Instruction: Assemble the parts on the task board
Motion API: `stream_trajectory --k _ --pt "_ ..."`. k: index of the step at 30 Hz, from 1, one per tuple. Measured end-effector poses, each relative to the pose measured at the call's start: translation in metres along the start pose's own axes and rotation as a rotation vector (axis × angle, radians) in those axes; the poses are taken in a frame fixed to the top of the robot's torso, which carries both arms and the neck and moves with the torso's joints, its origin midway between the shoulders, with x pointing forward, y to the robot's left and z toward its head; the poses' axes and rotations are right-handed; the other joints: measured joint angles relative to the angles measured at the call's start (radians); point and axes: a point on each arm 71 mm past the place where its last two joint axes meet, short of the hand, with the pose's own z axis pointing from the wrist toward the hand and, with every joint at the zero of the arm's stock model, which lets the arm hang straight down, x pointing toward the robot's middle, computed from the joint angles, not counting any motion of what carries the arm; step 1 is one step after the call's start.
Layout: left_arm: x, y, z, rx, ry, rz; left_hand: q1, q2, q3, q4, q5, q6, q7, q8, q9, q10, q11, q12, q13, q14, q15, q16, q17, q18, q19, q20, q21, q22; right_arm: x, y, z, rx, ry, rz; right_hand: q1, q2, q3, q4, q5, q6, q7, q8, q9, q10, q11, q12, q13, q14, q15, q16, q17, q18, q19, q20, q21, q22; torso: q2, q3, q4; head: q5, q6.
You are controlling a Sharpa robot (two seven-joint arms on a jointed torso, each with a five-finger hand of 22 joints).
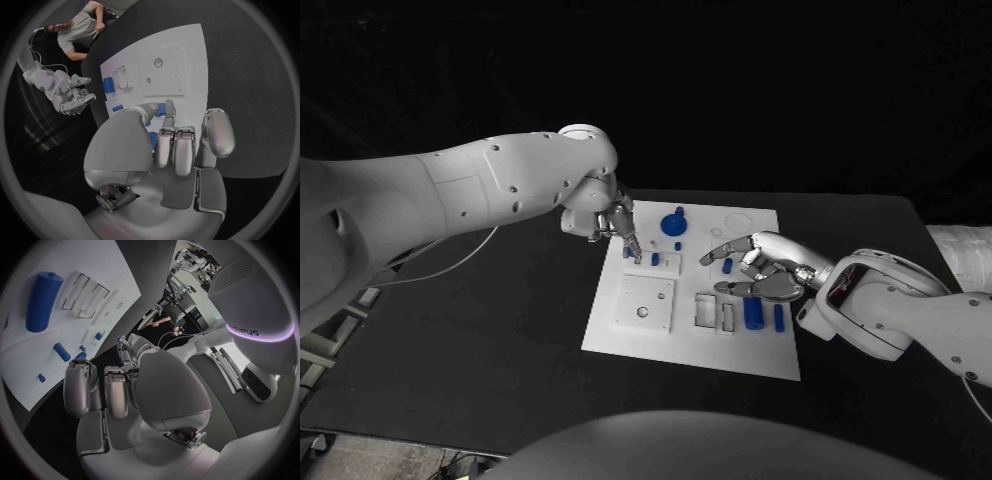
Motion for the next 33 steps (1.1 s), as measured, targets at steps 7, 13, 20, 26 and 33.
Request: stream_trajectory --k 7,13,20,26,33 --pt "-0.010 -0.016 0.017 -0.042 0.010 0.008 0.000 0.000 -0.010 -0.010 0.002 -0.005 -0.001 0.000 -0.009 0.000 0.000 -0.003 0.000 -0.003 0.003 0.000 0.000 0.000 -0.004 0.004 -0.003 0.000 0.001 0.002 0.002 0.000 0.007 -0.004 0.000 0.000 0.000 0.000 0.000 0.003 -0.003 0.000 0.000 0.000 0.000 0.000 0.000 0.000 0.000 0.000 0.000 0.000 0.000 0.000 0.000 0.000 0.001 0.0000 -0.0011 0.011 0.000" --pt "-0.012 -0.021 0.030 -0.076 0.031 0.022 0.007 0.007 -0.021 -0.021 0.002 -0.010 0.004 -0.004 -0.018 -0.002 0.002 -0.005 0.000 -0.003 0.003 -0.004 0.000 0.015 -0.006 0.006 -0.013 0.000 0.002 0.002 0.004 0.000 0.012 -0.006 0.000 0.000 0.000 0.000 0.000 0.003 -0.003 0.000 0.000 0.000 0.000 0.000 0.000 0.000 0.000 0.000 0.000 0.000 0.000 0.000 0.000 0.000 0.000 0.0005 -0.0009 0.016 0.000" --pt "-0.009 -0.019 0.045 -0.121 0.058 0.037 0.013 0.013 -0.032 -0.032 0.002 -0.012 0.005 -0.008 -0.028 0.000 0.007 -0.005 0.000 -0.003 0.004 -0.004 0.000 0.016 -0.007 0.007 -0.013 0.000 0.002 0.002 0.003 0.003 0.016 -0.005 0.000 0.000 0.000 0.000 0.000 0.003 -0.003 0.000 0.000 0.000 0.000 0.000 0.000 0.000 0.000 0.000 0.000 0.000 0.000 0.000 0.000 0.000 0.001 -0.0002 0.0000 0.020 0.000" --pt "-0.008 -0.022 0.048 -0.136 0.069 0.055 0.016 0.016 -0.039 -0.039 0.001 -0.013 0.006 -0.013 -0.032 0.000 0.007 -0.005 0.000 -0.001 0.006 -0.004 0.000 0.015 -0.007 0.007 -0.013 0.000 0.002 0.001 0.003 0.007 0.018 -0.005 0.000 0.000 0.003 -0.003 0.000 0.003 -0.003 0.000 0.000 0.000 0.000 0.000 0.000 0.000 0.000 0.000 0.000 0.000 0.000 0.000 0.000 0.000 0.001 -0.0007 0.0006 0.024 0.000" --pt "-0.010 -0.024 0.049 -0.148 0.069 0.071 0.017 0.017 -0.042 -0.042 -0.002 -0.014 0.007 -0.018 -0.036 0.000 0.007 -0.005 0.000 0.000 0.007 -0.004 0.000 0.016 -0.007 0.007 -0.013 0.000 0.003 0.001 0.003 0.009 0.022 -0.004 0.000 0.000 0.003 -0.003 0.000 0.003 -0.003 0.000 0.000 0.000 0.000 0.000 0.000 0.000 0.000 0.000 0.000 0.000 0.000 0.000 0.000 0.000 0.001 -0.0002 0.0006 0.030 0.000"
